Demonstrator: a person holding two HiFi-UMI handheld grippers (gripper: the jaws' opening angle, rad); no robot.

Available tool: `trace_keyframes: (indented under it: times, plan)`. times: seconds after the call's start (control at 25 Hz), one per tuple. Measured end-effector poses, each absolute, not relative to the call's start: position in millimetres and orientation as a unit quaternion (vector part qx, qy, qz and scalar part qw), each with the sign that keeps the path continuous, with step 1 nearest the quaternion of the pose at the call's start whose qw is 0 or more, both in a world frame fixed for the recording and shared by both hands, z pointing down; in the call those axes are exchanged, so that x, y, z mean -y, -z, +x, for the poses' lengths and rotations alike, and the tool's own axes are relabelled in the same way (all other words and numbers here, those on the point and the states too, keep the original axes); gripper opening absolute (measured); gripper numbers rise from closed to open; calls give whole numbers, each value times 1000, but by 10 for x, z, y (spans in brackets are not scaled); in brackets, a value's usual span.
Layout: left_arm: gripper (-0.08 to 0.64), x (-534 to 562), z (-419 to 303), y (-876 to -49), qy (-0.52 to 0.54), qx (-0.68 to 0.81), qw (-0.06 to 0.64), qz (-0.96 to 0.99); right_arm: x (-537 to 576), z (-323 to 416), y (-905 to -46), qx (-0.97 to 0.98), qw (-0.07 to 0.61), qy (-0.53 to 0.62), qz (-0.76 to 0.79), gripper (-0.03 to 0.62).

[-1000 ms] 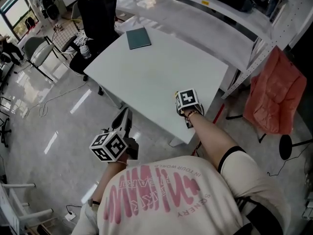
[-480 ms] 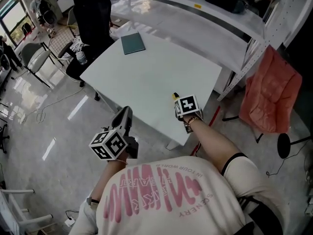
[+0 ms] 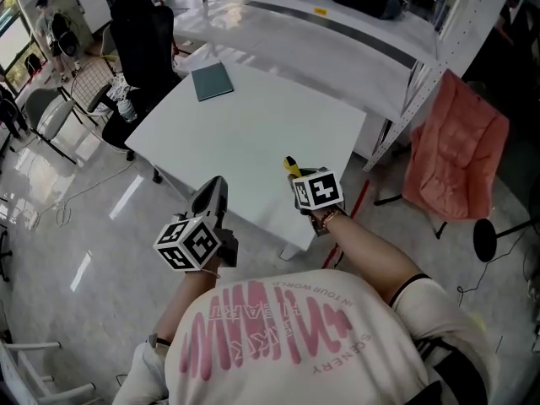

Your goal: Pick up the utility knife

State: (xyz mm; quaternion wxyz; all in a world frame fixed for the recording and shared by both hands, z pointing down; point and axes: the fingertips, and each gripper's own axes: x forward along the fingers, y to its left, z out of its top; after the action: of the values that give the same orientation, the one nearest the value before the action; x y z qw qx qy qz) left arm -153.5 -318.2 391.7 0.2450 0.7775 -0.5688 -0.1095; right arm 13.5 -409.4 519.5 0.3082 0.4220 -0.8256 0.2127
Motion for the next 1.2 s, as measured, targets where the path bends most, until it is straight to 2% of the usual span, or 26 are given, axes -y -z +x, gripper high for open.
trace_keyframes:
  times: [0.48, 1.2]
  plan:
    - [25, 3140, -1391, -3746, 110, 563, 221, 789, 3818, 105, -4526, 859, 184, -225, 422, 128]
    - [25, 2974, -1409, -3620, 119, 564, 198, 793, 3547, 410, -3663, 861, 44, -170, 477, 129]
